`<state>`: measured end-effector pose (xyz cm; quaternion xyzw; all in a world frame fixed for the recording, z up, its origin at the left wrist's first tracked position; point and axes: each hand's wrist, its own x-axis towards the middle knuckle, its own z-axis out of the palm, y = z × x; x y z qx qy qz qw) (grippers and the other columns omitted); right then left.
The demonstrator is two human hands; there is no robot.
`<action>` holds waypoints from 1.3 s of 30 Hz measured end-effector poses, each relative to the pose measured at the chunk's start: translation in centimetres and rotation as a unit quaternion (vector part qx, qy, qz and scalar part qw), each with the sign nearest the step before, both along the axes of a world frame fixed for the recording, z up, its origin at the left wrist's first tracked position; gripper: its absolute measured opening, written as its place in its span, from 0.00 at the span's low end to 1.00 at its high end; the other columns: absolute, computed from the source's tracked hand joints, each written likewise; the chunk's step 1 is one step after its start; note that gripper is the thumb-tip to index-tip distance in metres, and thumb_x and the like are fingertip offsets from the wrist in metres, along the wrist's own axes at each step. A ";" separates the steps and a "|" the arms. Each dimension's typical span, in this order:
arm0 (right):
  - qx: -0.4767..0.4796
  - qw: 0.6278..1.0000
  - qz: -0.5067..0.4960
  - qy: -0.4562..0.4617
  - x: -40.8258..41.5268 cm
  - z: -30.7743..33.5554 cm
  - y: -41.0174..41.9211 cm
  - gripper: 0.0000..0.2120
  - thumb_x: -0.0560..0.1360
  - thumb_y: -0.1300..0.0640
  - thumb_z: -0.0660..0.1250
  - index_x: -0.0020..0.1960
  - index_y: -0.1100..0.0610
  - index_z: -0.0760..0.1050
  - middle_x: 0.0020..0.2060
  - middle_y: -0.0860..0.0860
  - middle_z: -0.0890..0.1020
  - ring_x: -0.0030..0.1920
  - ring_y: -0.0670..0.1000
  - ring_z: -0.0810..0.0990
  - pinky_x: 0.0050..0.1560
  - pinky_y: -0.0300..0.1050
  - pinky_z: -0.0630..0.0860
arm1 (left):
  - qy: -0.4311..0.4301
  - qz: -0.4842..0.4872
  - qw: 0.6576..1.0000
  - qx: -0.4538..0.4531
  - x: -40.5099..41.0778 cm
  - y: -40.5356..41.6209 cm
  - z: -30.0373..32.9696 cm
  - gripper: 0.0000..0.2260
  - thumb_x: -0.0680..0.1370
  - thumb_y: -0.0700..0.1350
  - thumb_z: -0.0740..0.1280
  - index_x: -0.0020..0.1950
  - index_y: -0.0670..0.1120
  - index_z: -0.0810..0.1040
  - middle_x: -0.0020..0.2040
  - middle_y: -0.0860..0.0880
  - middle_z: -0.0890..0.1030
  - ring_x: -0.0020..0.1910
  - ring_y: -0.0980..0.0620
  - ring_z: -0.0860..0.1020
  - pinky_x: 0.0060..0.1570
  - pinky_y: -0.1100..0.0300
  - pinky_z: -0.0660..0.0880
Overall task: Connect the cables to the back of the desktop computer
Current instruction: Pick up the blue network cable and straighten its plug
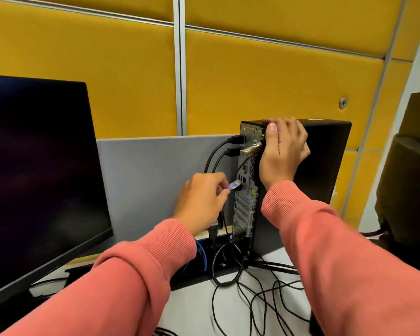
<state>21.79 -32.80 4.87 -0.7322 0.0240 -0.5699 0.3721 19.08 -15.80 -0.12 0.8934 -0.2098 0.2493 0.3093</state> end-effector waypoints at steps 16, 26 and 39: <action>0.003 0.999 -0.009 -0.050 1.2 -0.5 0.0 0.17 0.83 0.47 0.51 0.56 0.46 0.79 0.60 0.44 0.76 0.72 0.48 0.65 0.66 0.63 0.61 | -0.119 0.054 0.968 0.213 0.5 -1.8 0.2 0.08 0.86 0.48 0.59 0.50 0.47 0.74 0.41 0.47 0.78 0.40 0.42 0.79 0.36 0.52 0.68; 0.005 0.999 -0.004 -0.046 1.0 -0.5 0.1 0.15 0.84 0.49 0.53 0.56 0.46 0.79 0.61 0.43 0.76 0.73 0.48 0.64 0.67 0.63 0.60 | -0.081 0.063 0.967 0.231 1.3 -2.4 0.7 0.07 0.85 0.43 0.60 0.48 0.46 0.73 0.34 0.51 0.66 0.36 0.44 0.72 0.35 0.51 0.67; 0.011 0.999 -0.001 -0.051 1.0 -0.5 0.4 0.14 0.84 0.50 0.54 0.55 0.46 0.79 0.60 0.41 0.75 0.74 0.48 0.63 0.67 0.62 0.59 | 0.001 0.057 0.985 0.162 1.9 -3.0 1.2 0.15 0.87 0.50 0.56 0.48 0.46 0.78 0.42 0.47 0.79 0.42 0.43 0.79 0.40 0.50 0.73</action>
